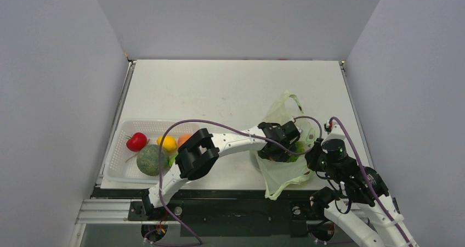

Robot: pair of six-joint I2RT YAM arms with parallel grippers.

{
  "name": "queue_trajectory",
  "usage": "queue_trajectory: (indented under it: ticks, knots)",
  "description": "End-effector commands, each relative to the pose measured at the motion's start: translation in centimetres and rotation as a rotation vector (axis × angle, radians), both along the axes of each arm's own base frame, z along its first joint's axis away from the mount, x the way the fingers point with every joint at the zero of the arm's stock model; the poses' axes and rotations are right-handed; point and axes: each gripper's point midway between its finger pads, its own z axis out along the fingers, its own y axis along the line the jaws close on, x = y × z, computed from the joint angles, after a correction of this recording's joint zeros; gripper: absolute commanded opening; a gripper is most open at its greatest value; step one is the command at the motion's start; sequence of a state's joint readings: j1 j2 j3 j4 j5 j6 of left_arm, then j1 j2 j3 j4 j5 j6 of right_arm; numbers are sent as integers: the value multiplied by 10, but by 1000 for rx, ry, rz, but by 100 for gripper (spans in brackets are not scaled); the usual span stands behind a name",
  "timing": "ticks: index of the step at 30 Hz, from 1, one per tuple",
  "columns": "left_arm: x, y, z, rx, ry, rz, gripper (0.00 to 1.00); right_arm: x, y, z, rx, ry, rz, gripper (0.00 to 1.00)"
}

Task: Take the fake fruits out of the plastic bag
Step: Take out the fake fruit from the plastic bag, then place the fake fruit in the bin.

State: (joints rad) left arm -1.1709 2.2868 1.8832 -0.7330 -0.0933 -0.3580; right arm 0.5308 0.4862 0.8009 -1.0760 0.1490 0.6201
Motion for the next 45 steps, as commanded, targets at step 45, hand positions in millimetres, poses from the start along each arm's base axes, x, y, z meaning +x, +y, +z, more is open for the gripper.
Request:
queue_trajectory:
  ticks: [45]
  knots:
    - [57,376,177,-509,-475,1117,0,13,10,15,48,-78,16,0]
